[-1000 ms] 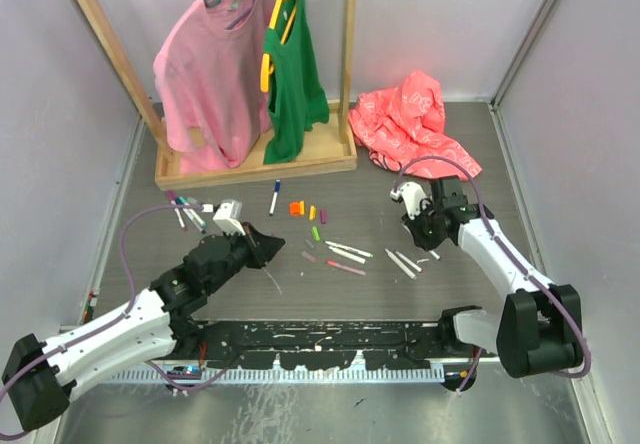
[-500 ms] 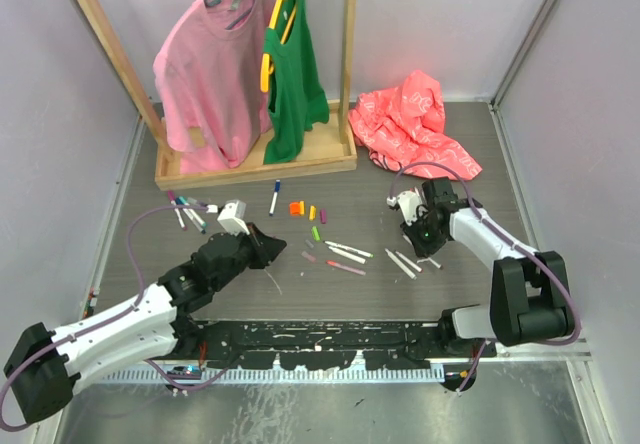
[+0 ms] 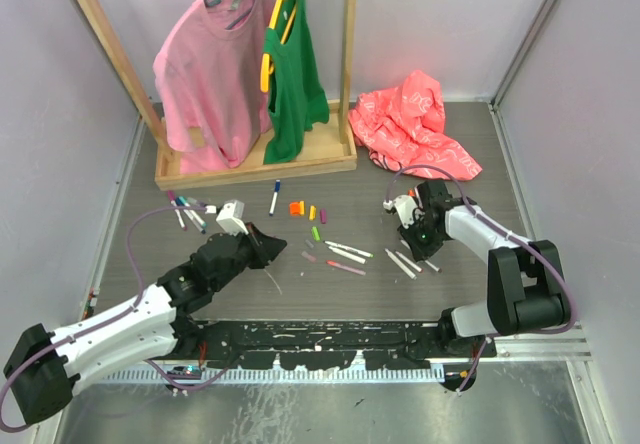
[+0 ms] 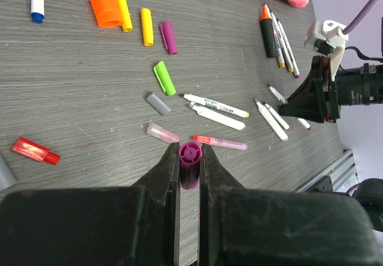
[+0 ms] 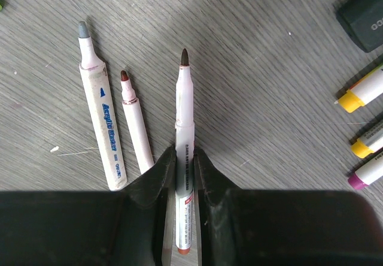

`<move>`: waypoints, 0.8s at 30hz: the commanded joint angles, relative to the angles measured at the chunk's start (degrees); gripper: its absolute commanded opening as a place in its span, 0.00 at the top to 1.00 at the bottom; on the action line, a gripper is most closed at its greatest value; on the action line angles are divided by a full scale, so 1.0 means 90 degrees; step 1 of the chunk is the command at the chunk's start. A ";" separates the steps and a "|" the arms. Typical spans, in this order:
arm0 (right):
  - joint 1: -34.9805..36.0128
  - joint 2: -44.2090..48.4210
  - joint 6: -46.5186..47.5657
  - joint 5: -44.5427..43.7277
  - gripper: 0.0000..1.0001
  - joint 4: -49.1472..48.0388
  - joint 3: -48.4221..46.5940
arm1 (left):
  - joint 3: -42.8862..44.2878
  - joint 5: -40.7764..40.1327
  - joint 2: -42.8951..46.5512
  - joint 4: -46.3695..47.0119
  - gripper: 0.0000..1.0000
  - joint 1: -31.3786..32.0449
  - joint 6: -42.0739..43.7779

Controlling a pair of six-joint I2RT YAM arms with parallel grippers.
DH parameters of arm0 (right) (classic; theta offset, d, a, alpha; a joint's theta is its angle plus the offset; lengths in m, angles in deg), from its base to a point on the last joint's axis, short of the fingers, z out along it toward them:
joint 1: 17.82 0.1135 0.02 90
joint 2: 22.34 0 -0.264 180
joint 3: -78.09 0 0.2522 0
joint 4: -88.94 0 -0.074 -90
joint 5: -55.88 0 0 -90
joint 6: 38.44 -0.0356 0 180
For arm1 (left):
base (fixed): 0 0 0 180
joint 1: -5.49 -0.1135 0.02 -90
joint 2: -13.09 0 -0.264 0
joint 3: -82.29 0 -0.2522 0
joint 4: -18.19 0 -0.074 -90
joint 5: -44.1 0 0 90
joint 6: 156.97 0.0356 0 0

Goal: Open the pen caps
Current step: Place the pen at the center of the board.

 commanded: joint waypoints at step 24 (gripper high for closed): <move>0.0030 0.0144 -0.0049 0.0004 0.73 0.0042 -0.0255 | 0.0145 -0.0062 -0.0192 0.0046 1.00 -0.0031 -0.0102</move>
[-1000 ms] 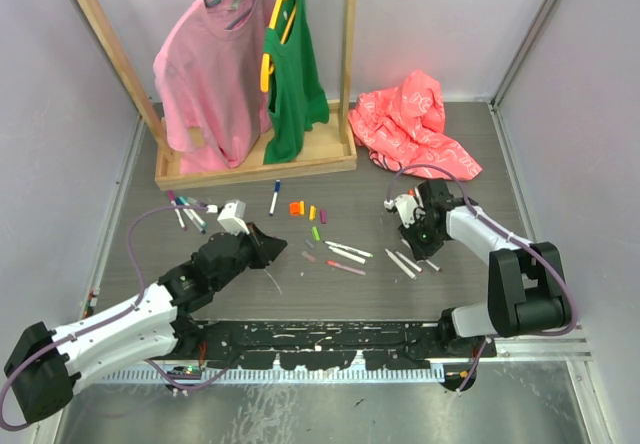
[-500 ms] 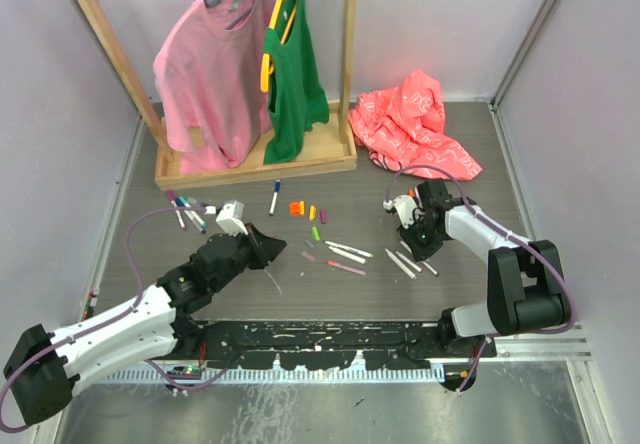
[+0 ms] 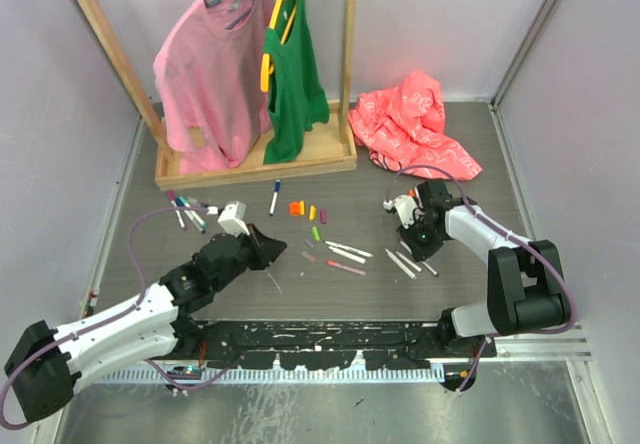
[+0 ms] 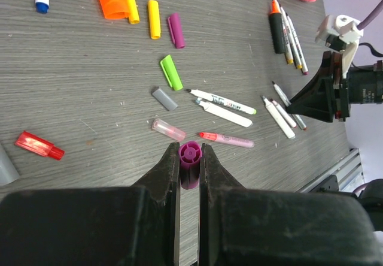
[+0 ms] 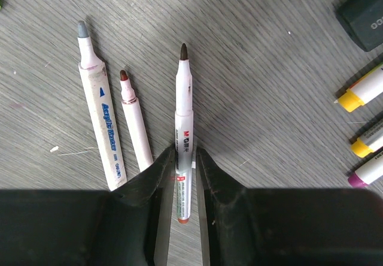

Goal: Open the pen caps
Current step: Place the pen at the center of the board.

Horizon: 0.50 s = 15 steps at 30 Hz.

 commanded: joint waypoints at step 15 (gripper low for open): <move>0.0025 0.0872 -0.0106 -0.0041 0.60 -0.0058 -0.0327 | 0.1371 -0.0668 -0.1698 -0.1748 1.00 -0.0028 -0.0588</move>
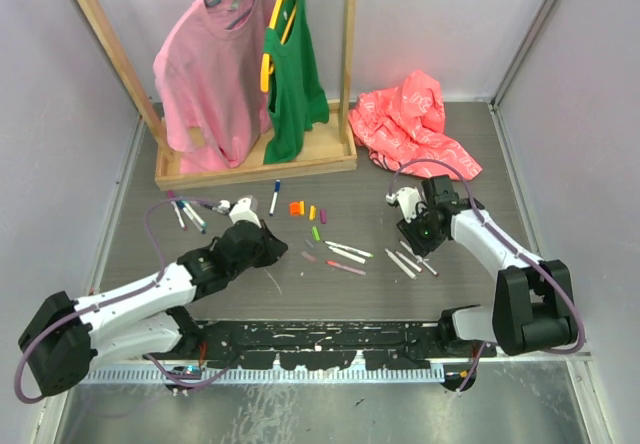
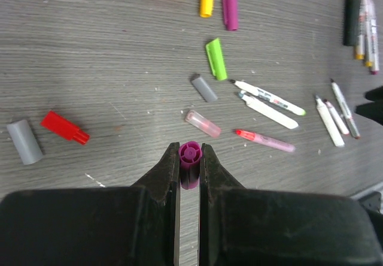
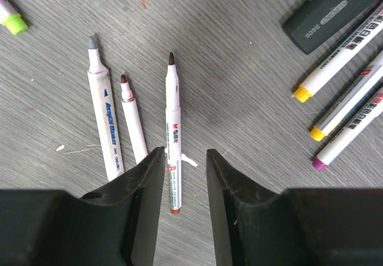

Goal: Open the pen caps
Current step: Place the pen at the center of the board, then place the pen cap at the center of the board.

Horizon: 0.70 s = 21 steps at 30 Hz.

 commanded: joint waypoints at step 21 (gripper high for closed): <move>0.0024 0.0730 -0.0079 -0.0012 0.51 -0.0220 -0.0223 | 0.0999 -0.0283 -0.1607 -0.1252 0.95 -0.0677 -0.0401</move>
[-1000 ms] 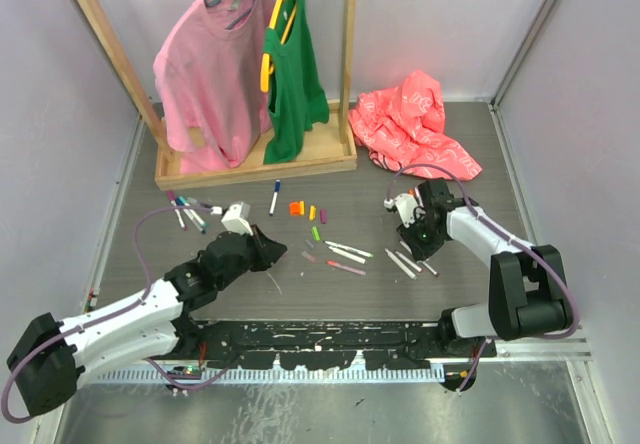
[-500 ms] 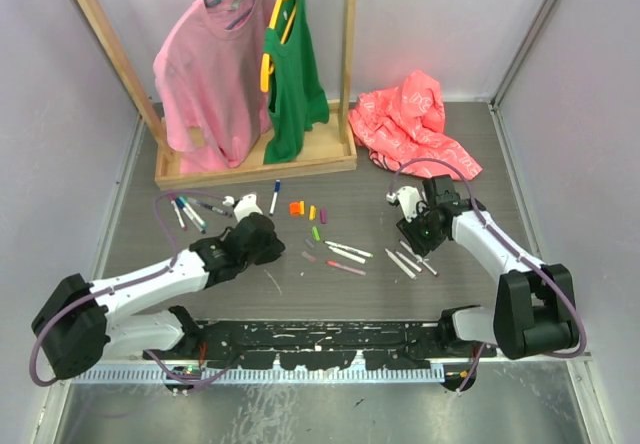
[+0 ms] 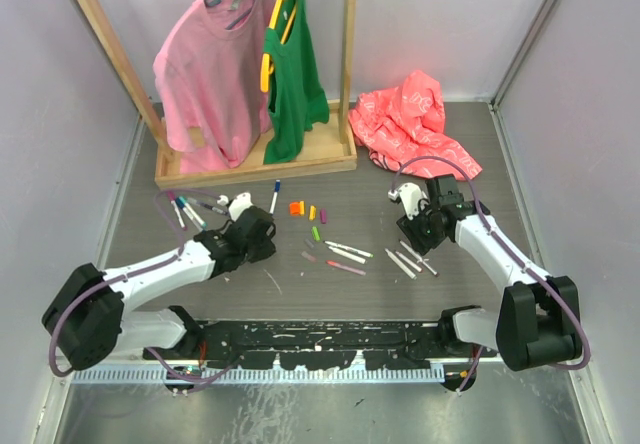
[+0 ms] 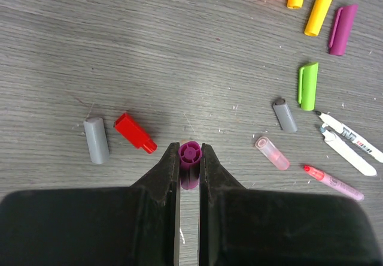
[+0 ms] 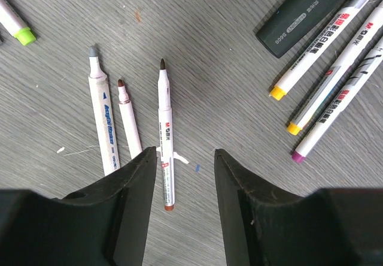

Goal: Open the pen caps
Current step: Place the pen cap at the center of the board.

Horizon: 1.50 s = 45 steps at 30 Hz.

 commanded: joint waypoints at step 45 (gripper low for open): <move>0.0019 0.0250 -0.0004 0.0209 0.50 -0.0123 -0.0219 | 0.0588 0.0648 -0.0138 0.0161 0.49 -0.0548 0.0963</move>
